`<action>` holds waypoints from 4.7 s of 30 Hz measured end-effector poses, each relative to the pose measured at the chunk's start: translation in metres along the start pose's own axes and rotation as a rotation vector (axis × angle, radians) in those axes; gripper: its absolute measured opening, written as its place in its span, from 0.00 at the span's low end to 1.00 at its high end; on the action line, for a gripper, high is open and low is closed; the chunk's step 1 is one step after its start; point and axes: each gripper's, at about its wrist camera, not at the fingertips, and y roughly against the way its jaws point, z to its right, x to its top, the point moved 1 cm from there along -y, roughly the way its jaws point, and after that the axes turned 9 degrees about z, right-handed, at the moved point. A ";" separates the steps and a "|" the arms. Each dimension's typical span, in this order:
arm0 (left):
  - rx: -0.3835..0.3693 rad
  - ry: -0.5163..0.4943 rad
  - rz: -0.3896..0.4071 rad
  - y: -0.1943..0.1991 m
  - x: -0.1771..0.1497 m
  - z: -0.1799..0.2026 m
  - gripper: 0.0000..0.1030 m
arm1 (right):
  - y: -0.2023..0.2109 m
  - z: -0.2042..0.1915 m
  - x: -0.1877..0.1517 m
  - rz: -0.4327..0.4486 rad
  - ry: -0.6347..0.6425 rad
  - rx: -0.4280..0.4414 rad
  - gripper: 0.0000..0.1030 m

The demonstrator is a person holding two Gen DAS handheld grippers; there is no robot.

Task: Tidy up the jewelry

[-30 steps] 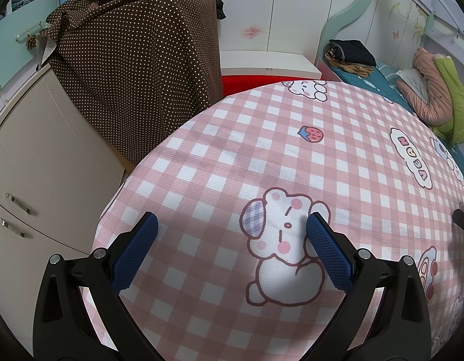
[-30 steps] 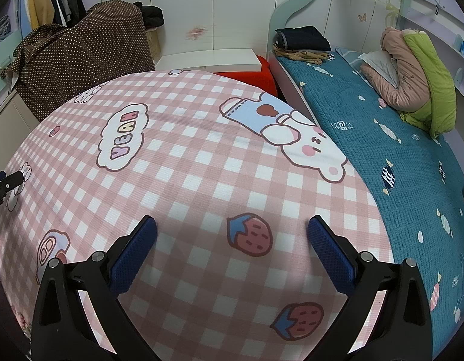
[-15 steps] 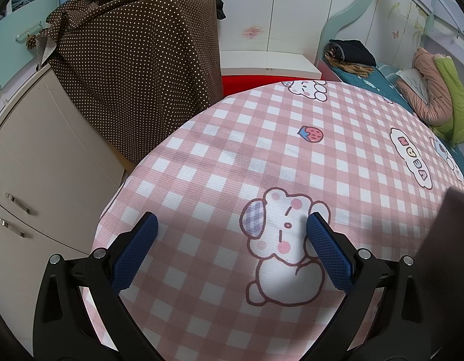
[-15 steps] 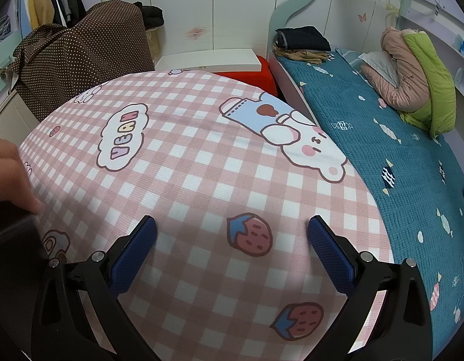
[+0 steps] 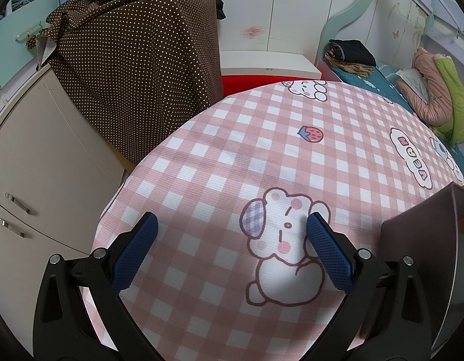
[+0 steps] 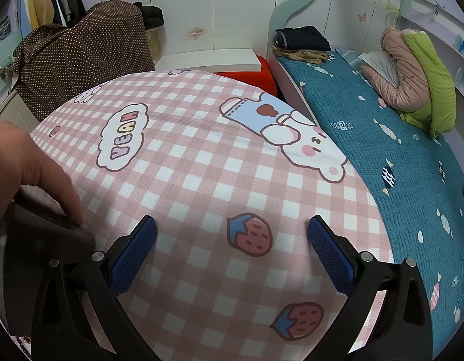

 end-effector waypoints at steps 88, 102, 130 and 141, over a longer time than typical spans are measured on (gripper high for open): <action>0.000 0.000 0.000 0.000 0.000 0.000 0.95 | 0.000 0.000 0.000 -0.002 0.000 0.001 0.94; 0.018 0.009 0.001 -0.001 0.000 0.003 0.95 | -0.002 0.001 -0.001 -0.011 0.013 0.013 0.94; -0.362 -0.218 0.212 0.356 -0.025 -0.038 0.95 | 0.449 -0.107 -0.039 0.355 -0.174 -0.383 0.93; -0.210 -0.132 0.341 0.464 -0.028 -0.063 0.95 | 0.512 -0.102 -0.042 0.520 -0.051 -0.307 0.93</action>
